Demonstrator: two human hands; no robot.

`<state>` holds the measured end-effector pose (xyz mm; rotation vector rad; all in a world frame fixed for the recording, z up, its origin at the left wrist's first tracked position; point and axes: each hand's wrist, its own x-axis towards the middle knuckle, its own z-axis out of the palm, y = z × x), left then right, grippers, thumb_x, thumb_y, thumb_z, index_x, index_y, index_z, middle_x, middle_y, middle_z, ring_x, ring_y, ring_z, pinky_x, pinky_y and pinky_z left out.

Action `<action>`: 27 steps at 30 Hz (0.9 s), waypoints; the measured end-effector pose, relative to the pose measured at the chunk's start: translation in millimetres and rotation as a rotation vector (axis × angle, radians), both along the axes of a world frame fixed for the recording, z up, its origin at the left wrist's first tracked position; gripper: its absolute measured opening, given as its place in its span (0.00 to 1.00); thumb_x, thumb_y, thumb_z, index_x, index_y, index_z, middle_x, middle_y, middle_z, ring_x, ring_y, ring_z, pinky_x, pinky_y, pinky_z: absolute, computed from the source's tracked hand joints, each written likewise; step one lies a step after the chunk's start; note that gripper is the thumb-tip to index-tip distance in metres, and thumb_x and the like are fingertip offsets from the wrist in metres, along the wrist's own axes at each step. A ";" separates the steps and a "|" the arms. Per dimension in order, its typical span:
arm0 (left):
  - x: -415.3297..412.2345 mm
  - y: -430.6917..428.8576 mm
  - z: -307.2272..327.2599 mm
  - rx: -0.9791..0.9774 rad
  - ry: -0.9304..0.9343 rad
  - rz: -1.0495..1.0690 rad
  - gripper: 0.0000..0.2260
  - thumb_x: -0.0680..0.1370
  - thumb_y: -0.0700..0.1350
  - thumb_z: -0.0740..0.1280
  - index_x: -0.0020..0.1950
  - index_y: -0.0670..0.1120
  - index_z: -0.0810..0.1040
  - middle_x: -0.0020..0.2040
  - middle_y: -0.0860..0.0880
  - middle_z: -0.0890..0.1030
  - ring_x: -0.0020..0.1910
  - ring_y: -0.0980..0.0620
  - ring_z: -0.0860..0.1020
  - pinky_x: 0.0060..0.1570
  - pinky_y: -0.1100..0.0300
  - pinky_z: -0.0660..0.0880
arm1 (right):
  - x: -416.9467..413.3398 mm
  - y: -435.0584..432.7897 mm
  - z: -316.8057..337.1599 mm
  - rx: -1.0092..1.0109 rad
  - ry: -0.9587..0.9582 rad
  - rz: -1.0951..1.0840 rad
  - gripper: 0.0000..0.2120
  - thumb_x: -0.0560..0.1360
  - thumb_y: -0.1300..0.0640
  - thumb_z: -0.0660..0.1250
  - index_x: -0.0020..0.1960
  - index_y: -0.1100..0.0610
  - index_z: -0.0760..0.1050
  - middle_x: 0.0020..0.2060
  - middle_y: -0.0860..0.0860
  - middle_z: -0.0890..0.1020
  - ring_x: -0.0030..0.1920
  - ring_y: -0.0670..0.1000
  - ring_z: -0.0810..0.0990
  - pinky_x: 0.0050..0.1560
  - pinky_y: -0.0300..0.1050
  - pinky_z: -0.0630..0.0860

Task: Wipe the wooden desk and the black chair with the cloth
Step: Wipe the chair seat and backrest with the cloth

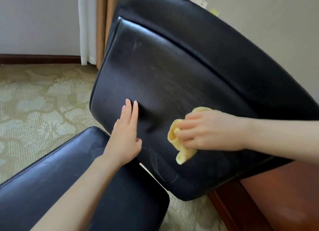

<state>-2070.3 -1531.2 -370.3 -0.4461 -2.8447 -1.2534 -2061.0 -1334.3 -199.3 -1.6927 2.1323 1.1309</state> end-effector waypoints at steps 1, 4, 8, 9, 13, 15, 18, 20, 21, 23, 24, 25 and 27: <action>-1.4 0.9 0.7 -0.024 -0.019 -0.008 0.43 0.72 0.34 0.62 0.77 0.47 0.36 0.77 0.48 0.34 0.77 0.46 0.44 0.69 0.49 0.60 | -10.1 -6.3 5.0 -0.013 0.010 -0.014 0.09 0.77 0.61 0.58 0.51 0.50 0.73 0.51 0.46 0.74 0.55 0.52 0.72 0.53 0.48 0.71; -7.3 -0.3 1.6 -0.108 -0.042 -0.026 0.43 0.73 0.35 0.61 0.76 0.48 0.33 0.76 0.49 0.32 0.77 0.48 0.40 0.72 0.49 0.55 | -44.1 -29.9 19.1 -0.101 0.081 -0.042 0.12 0.78 0.59 0.54 0.55 0.48 0.72 0.56 0.46 0.73 0.61 0.52 0.70 0.56 0.47 0.66; -9.7 -0.1 1.3 -0.151 -0.049 -0.017 0.45 0.71 0.34 0.60 0.76 0.50 0.31 0.76 0.50 0.31 0.77 0.49 0.39 0.72 0.47 0.56 | -81.3 -64.4 23.5 -0.236 0.220 -0.166 0.13 0.78 0.58 0.54 0.60 0.49 0.72 0.62 0.48 0.72 0.64 0.54 0.66 0.59 0.50 0.66; -10.0 1.1 1.2 -0.152 -0.053 -0.014 0.45 0.71 0.34 0.60 0.75 0.49 0.31 0.76 0.50 0.31 0.77 0.48 0.39 0.72 0.47 0.58 | -86.6 -71.5 19.8 -0.299 0.262 -0.211 0.13 0.79 0.59 0.54 0.60 0.51 0.72 0.62 0.49 0.72 0.64 0.54 0.67 0.59 0.51 0.66; -11.7 4.9 1.6 -0.185 -0.052 0.001 0.46 0.70 0.34 0.61 0.75 0.48 0.31 0.76 0.48 0.31 0.77 0.47 0.40 0.69 0.48 0.62 | -90.6 -86.4 -8.9 -0.535 0.362 -0.375 0.15 0.80 0.60 0.51 0.62 0.53 0.72 0.64 0.49 0.72 0.66 0.52 0.65 0.62 0.47 0.62; -11.6 6.8 1.4 -0.236 -0.037 0.008 0.46 0.70 0.34 0.62 0.75 0.47 0.31 0.76 0.47 0.31 0.77 0.46 0.41 0.67 0.49 0.63 | -81.1 -83.0 -21.8 -0.626 0.362 -0.425 0.16 0.80 0.61 0.51 0.60 0.53 0.74 0.61 0.48 0.74 0.66 0.52 0.67 0.62 0.46 0.62; -11.6 8.9 0.1 -0.270 -0.021 0.034 0.46 0.71 0.35 0.62 0.76 0.47 0.31 0.76 0.47 0.32 0.77 0.43 0.47 0.65 0.50 0.67 | -57.3 -61.8 -34.7 -0.604 0.345 -0.385 0.15 0.77 0.63 0.54 0.54 0.54 0.78 0.53 0.49 0.79 0.59 0.53 0.74 0.56 0.47 0.68; -13.0 10.4 -1.4 -0.250 -0.020 0.034 0.45 0.72 0.34 0.61 0.76 0.47 0.32 0.76 0.47 0.32 0.77 0.46 0.43 0.66 0.49 0.66 | -35.0 -42.7 -42.4 -0.597 0.344 -0.321 0.12 0.75 0.65 0.58 0.47 0.55 0.80 0.46 0.49 0.81 0.51 0.53 0.77 0.49 0.46 0.71; -13.4 11.9 -2.7 -0.244 -0.016 0.034 0.44 0.72 0.34 0.61 0.76 0.46 0.32 0.76 0.47 0.32 0.77 0.47 0.41 0.65 0.49 0.67 | -21.8 -31.7 -46.0 -0.605 0.335 -0.311 0.11 0.74 0.65 0.60 0.44 0.54 0.79 0.43 0.49 0.81 0.47 0.52 0.78 0.46 0.45 0.72; -13.1 11.9 -5.5 -0.237 -0.005 0.046 0.44 0.72 0.33 0.61 0.76 0.45 0.33 0.77 0.47 0.33 0.77 0.48 0.41 0.62 0.49 0.70 | 6.7 -11.4 -55.5 -0.596 0.293 -0.326 0.13 0.73 0.66 0.59 0.41 0.53 0.78 0.40 0.47 0.80 0.44 0.51 0.78 0.44 0.44 0.72; -12.1 12.6 -5.8 -0.236 -0.001 0.048 0.44 0.71 0.32 0.61 0.76 0.45 0.33 0.77 0.47 0.33 0.77 0.47 0.41 0.61 0.49 0.71 | 22.3 -0.1 -59.7 -0.580 0.256 -0.340 0.14 0.74 0.66 0.57 0.41 0.53 0.78 0.40 0.47 0.79 0.43 0.51 0.77 0.44 0.44 0.72; -11.5 12.5 -5.8 -0.236 0.002 0.048 0.44 0.71 0.32 0.61 0.76 0.45 0.34 0.77 0.47 0.34 0.77 0.47 0.42 0.60 0.49 0.71 | 37.7 10.4 -63.2 -0.557 0.214 -0.352 0.14 0.74 0.66 0.57 0.40 0.53 0.77 0.40 0.47 0.78 0.43 0.50 0.77 0.44 0.44 0.72; -11.0 10.8 -4.6 -0.238 0.003 0.044 0.44 0.70 0.31 0.61 0.77 0.45 0.35 0.77 0.46 0.35 0.77 0.47 0.43 0.61 0.48 0.71 | 65.9 29.3 -68.5 -0.490 0.142 -0.358 0.11 0.74 0.65 0.59 0.39 0.52 0.75 0.39 0.46 0.77 0.42 0.49 0.75 0.44 0.42 0.70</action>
